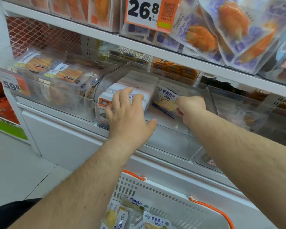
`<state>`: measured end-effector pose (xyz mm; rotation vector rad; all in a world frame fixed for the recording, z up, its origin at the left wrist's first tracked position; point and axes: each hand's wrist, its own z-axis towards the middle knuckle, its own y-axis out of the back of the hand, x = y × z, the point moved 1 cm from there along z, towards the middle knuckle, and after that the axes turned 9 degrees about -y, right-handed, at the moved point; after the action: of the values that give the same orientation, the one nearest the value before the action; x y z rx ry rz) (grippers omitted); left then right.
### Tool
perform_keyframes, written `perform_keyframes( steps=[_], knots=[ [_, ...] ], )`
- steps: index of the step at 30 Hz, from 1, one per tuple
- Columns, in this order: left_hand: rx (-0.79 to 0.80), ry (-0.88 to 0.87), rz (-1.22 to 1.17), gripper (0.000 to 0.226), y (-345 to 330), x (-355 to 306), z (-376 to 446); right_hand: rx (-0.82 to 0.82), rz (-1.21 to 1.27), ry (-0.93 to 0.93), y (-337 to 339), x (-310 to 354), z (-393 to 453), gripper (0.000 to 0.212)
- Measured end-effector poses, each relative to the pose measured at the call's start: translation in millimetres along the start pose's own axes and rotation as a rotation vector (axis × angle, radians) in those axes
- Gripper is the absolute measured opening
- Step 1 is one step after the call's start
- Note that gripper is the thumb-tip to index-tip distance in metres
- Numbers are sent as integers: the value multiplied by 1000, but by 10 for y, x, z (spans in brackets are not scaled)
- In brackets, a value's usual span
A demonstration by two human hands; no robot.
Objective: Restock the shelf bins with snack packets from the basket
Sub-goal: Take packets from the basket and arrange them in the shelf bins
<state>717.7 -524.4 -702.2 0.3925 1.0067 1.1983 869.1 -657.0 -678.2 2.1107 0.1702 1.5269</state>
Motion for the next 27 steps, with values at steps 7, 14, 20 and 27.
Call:
perform_keyframes(
  steps=[7,14,20,27],
  knots=[
    [286,-249,-247,22,9,-64,-314,41,230,456,390,-387,-913,18],
    [981,-260,-62,27,-257,25,-802,146,110,311,315,-1445,-1136,20],
    [1162,-284,28,20,-477,42,-1031,268,-180,139,62,-2361,-1009,18],
    [1337,-334,121,19,-690,50,-1138,697,-1007,39,-81,-3403,-770,7]
  ],
)
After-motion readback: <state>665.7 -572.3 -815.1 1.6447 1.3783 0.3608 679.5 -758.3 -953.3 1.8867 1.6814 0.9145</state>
